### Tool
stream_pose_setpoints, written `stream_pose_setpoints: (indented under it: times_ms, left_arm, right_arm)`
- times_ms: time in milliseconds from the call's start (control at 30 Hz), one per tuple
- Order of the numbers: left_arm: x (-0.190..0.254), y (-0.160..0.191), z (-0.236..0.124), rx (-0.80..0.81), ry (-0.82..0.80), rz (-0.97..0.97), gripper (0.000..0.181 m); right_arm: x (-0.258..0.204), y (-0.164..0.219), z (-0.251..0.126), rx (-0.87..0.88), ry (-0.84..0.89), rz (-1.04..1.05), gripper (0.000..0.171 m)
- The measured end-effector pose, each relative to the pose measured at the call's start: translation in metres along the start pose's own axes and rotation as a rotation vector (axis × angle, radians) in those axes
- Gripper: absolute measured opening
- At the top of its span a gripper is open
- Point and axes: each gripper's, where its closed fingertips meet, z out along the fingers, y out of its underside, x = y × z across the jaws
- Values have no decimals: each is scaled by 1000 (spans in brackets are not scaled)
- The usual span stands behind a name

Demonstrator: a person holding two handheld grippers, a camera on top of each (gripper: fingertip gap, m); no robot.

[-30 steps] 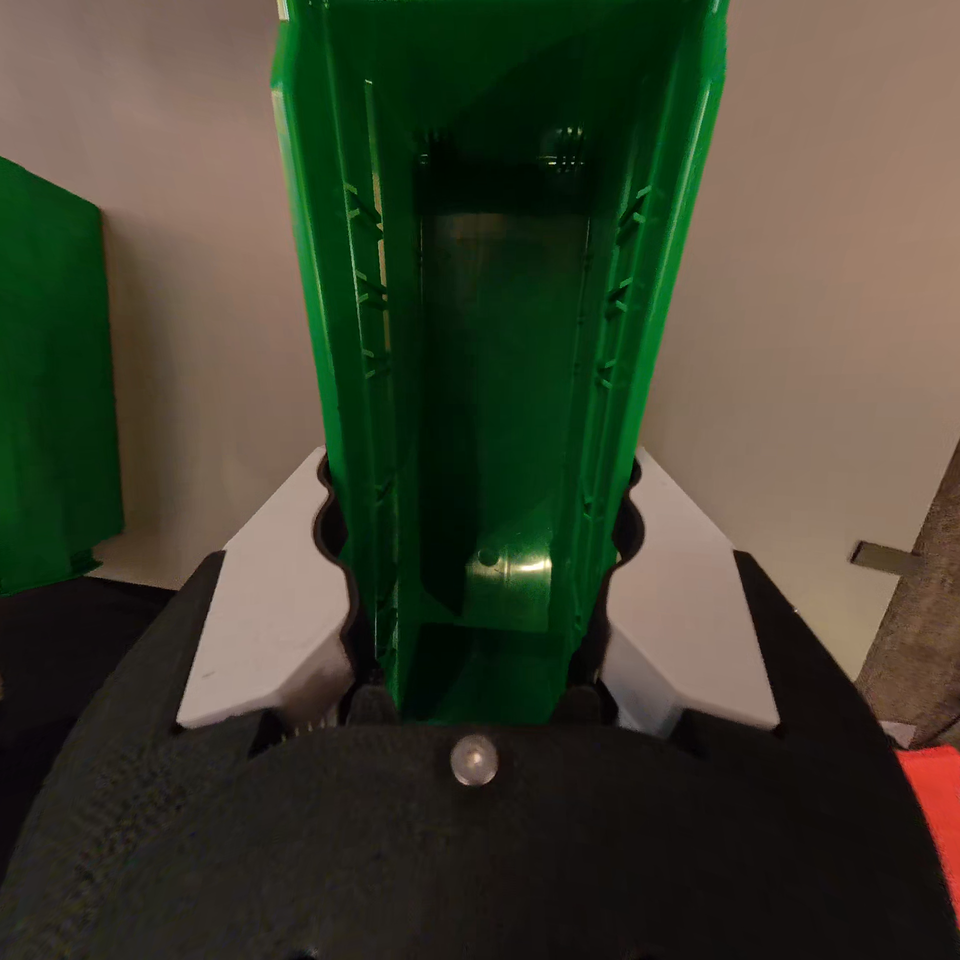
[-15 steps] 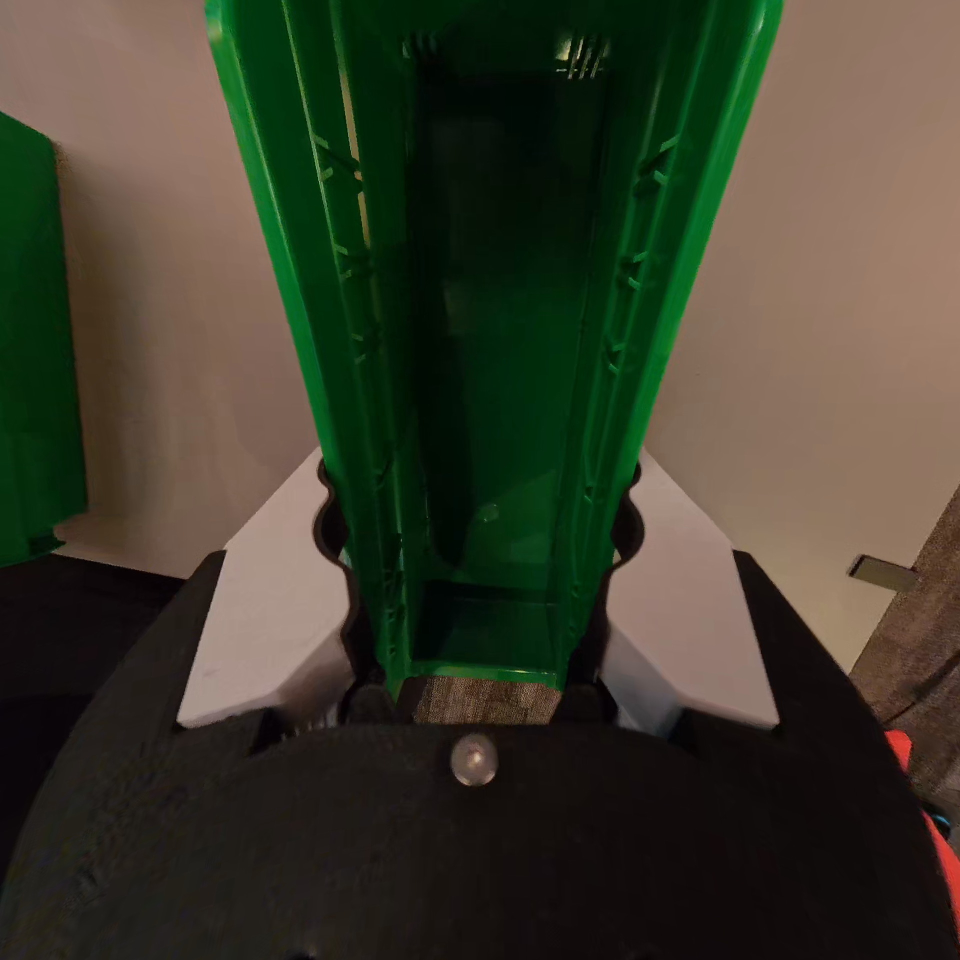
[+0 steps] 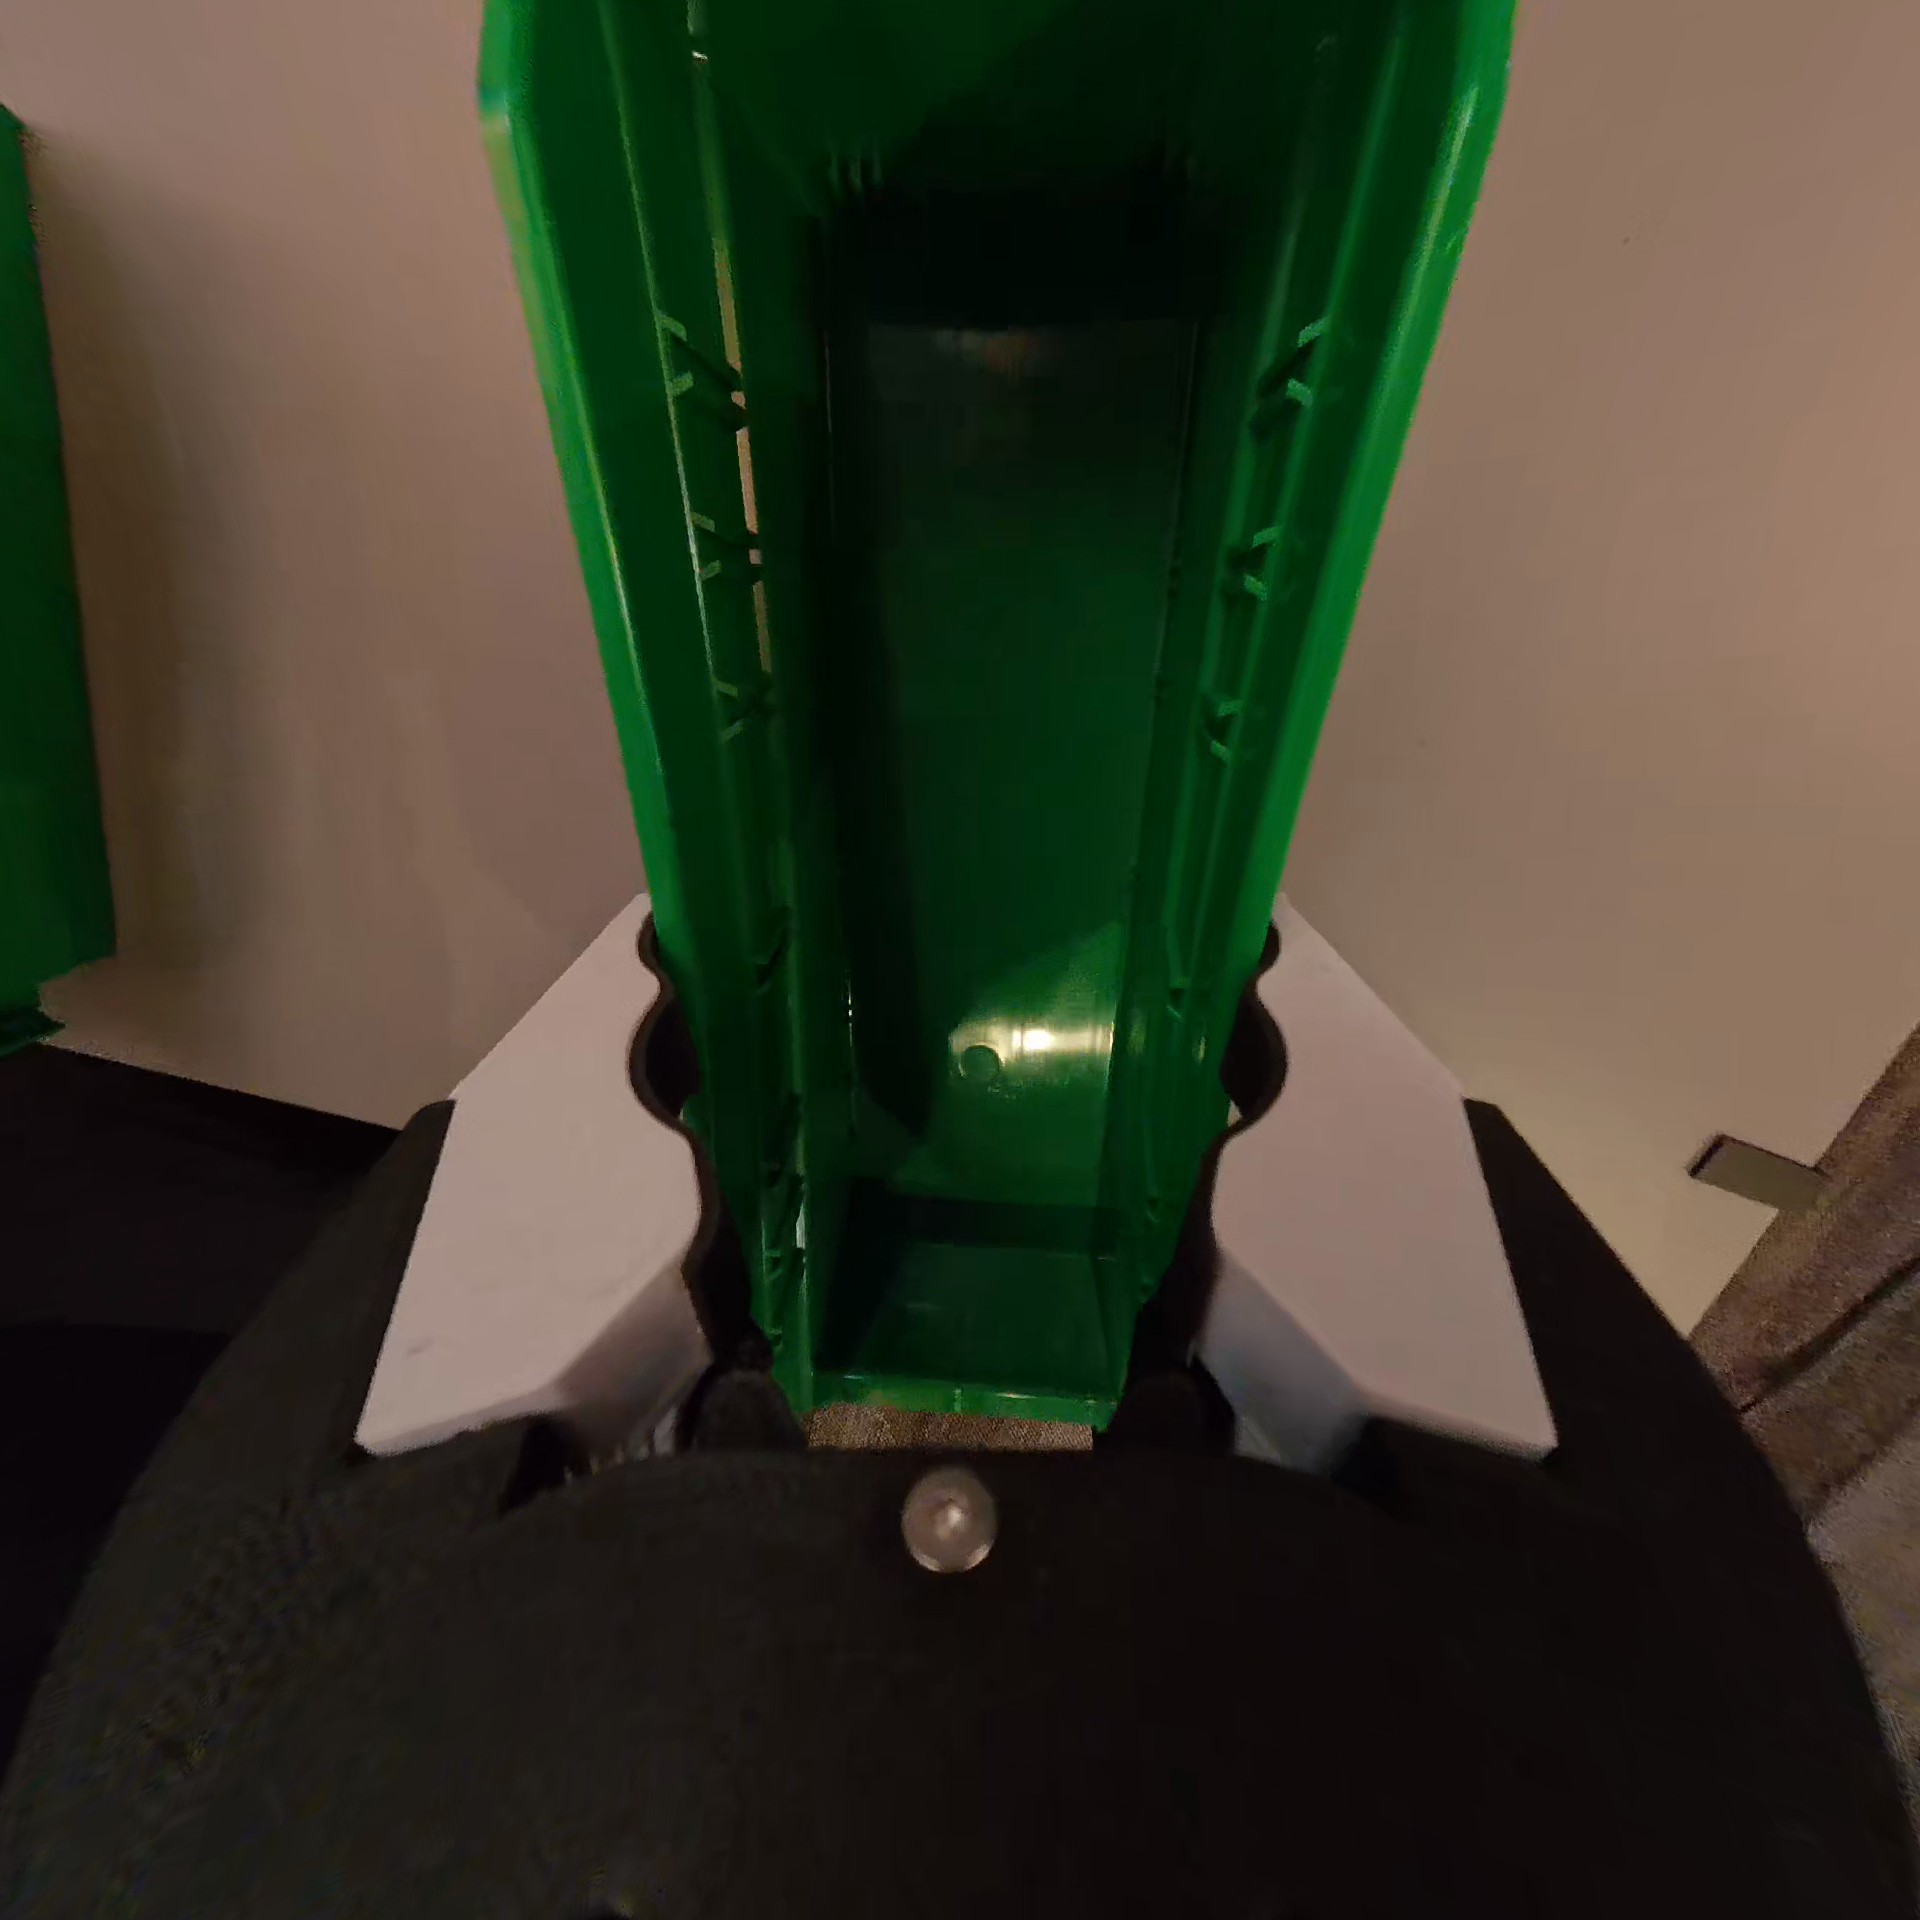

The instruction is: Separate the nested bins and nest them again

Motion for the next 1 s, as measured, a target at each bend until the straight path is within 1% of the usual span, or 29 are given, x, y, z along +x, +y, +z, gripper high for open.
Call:
stream_pose_setpoints:
  times_ms: [167,233,367,533,633,700,800,867,900,967,1000]
  left_arm:
    - [2,3,2,-9,6,0,19]
    - [2,3,2,-9,7,1,19]
    - [0,4,2,-11,5,-7,19]
    - [-4,1,-3,-1,-9,-7,20]
    - [-5,-1,-4,2,-10,-9,20]
    - [-4,1,-3,-6,-7,-8,20]
    - [-3,3,-1,-19,-7,-1,21]
    - [-4,3,-1,-19,-10,-1,21]
    - [-5,3,-1,-16,-10,-4,20]
    - [-6,2,-2,-11,-16,-4,21]
    - [-6,1,-2,-8,-19,-3,21]
  right_arm:
    - [2,-6,22,19,-16,-2,105]
    - [5,-5,31,18,0,-22,107]
    - [8,-8,33,32,19,-61,109]
    - [5,-15,36,27,-3,-228,113]
    - [3,-14,43,-19,-20,-321,129]
    - [4,-14,46,-65,-5,-364,135]
    - [-1,-21,32,-60,30,-395,142]
    - [-11,-33,15,-1,43,-384,144]
    - [-23,-38,7,25,21,-357,147]
    - [-62,-46,-6,86,-34,-336,146]
    - [-90,-47,-9,106,-81,-342,148]
